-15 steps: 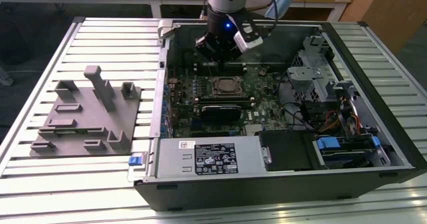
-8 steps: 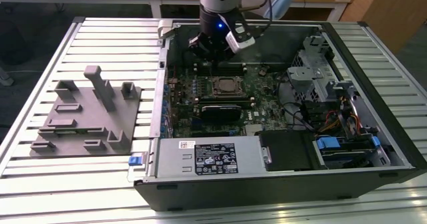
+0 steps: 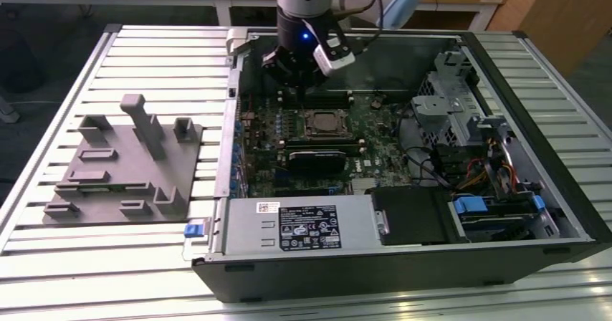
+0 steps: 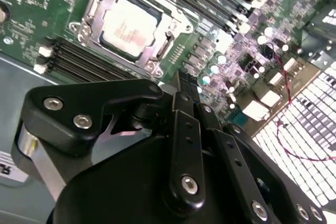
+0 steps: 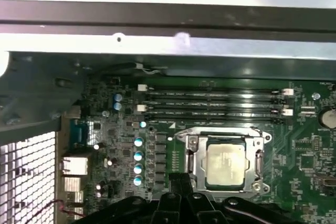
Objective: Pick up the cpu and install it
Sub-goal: 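Install the first cpu locking lever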
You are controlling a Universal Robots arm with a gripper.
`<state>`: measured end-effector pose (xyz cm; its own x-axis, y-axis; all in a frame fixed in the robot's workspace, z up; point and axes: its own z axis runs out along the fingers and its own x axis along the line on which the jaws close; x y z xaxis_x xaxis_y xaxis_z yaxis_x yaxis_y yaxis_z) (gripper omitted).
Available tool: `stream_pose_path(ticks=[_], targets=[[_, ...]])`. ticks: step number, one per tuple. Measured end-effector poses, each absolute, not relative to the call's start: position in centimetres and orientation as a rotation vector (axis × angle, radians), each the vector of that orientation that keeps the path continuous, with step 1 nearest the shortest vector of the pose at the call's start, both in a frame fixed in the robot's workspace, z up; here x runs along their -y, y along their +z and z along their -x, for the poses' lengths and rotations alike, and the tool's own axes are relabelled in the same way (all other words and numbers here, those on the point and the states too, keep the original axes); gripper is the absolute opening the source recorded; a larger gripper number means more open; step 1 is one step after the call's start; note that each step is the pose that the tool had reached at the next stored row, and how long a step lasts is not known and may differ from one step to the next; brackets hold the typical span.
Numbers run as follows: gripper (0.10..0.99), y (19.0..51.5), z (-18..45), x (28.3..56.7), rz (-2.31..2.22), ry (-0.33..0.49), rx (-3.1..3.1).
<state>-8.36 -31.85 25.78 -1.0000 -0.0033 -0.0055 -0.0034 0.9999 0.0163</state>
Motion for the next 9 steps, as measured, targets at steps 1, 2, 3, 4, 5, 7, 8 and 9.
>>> stream_pose_path(ticks=[1,2,3,4,5,7,8,9], targets=[[0.106,25.75,8.48,31.83,0.005,0.027,-3.136],[0.106,25.72,8.55,31.78,0.005,0.027,-3.136],[0.106,25.69,8.63,31.71,0.005,0.027,-3.136],[0.106,25.66,8.71,31.66,0.005,0.027,-3.136],[0.106,25.63,8.74,31.61,0.005,0.027,-3.136],[0.106,25.59,8.91,31.5,0.005,0.027,-3.136],[0.106,25.59,9.08,31.44,0.005,0.028,-3.136],[0.106,25.57,9.23,31.36,0.005,0.028,-3.136]])
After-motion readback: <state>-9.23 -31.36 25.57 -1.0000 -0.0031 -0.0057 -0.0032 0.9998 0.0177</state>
